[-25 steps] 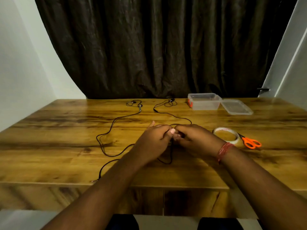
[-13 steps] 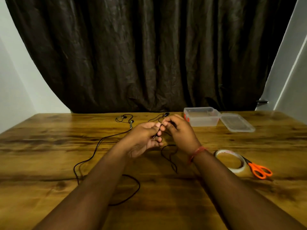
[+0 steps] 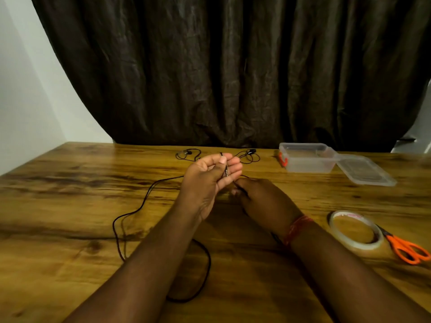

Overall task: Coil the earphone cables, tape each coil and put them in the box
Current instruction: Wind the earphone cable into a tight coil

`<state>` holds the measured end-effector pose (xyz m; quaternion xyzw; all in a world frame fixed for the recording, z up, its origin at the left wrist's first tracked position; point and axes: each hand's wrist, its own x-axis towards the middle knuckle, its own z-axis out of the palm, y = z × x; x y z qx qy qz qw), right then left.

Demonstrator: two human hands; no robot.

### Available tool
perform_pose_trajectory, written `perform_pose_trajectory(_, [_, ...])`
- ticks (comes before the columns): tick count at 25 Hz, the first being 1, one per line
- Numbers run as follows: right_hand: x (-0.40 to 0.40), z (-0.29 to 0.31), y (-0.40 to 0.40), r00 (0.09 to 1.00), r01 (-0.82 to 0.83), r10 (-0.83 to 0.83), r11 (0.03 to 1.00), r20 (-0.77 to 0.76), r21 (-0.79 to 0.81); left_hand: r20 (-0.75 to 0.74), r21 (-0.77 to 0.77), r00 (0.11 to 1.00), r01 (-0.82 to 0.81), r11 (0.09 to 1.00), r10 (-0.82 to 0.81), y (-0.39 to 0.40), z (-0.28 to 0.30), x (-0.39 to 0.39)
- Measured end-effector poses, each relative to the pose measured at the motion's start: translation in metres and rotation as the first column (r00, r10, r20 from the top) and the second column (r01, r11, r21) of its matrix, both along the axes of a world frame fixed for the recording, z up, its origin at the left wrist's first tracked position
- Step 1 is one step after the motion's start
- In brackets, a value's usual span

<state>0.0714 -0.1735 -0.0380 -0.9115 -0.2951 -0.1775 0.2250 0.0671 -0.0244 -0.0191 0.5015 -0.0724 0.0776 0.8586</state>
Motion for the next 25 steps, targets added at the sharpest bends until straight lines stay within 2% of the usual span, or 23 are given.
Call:
perform_pose_trajectory(2, [-0.010,0.003,0.000,1.000,-0.002,0.001,1.000,-0.015,-0.014,0.040,0.059,0.998,-0.044,0.997,0.042,0.000,-0.002,-0.001])
perform_pose_trajectory(4, [-0.018,0.009,-0.002,1.000,-0.003,0.003,1.000,-0.030,-0.002,0.092,0.206,0.992,-0.100,0.973,0.083,-0.002,-0.004,-0.003])
perform_pose_trajectory(7, [-0.021,0.025,-0.009,0.999,-0.027,0.027,1.000,-0.023,0.002,0.166,0.477,0.980,-0.175,0.861,0.107,-0.005,-0.009,-0.007])
perform_pose_trajectory(9, [-0.020,0.037,-0.016,0.998,-0.018,0.016,0.999,0.053,0.047,0.156,0.575,0.986,-0.137,0.807,0.057,-0.009,-0.011,-0.010])
perform_pose_trajectory(11, [-0.018,0.043,-0.024,0.986,0.036,-0.054,0.993,0.160,0.117,0.109,0.560,0.992,-0.009,0.829,-0.063,-0.014,-0.011,-0.012])
perform_pose_trajectory(13, [-0.016,0.043,-0.029,0.973,0.077,-0.120,0.973,0.195,0.217,0.092,0.529,0.980,0.104,0.842,-0.179,-0.017,-0.010,-0.015])
perform_pose_trajectory(15, [-0.012,0.039,-0.029,0.974,0.114,-0.170,0.940,0.152,0.321,0.104,0.481,0.963,0.169,0.861,-0.247,-0.019,-0.009,-0.018])
perform_pose_trajectory(17, [-0.008,0.031,-0.025,0.983,0.119,-0.159,0.930,0.088,0.349,0.136,0.380,0.954,0.198,0.903,-0.266,-0.019,-0.007,-0.021])
perform_pose_trajectory(20, [-0.010,0.020,-0.014,0.996,0.025,0.010,0.917,-0.086,0.399,0.179,0.265,0.959,0.168,0.949,-0.220,-0.018,-0.005,-0.020])
perform_pose_trajectory(21, [-0.011,0.018,-0.012,0.991,0.009,0.045,0.918,-0.129,0.396,0.185,0.239,0.963,0.150,0.959,-0.196,-0.018,-0.004,-0.020])
perform_pose_trajectory(25, [-0.013,0.009,-0.003,0.970,-0.015,0.060,0.982,-0.237,0.186,0.191,0.139,0.978,0.056,0.989,-0.082,-0.015,0.000,-0.016])
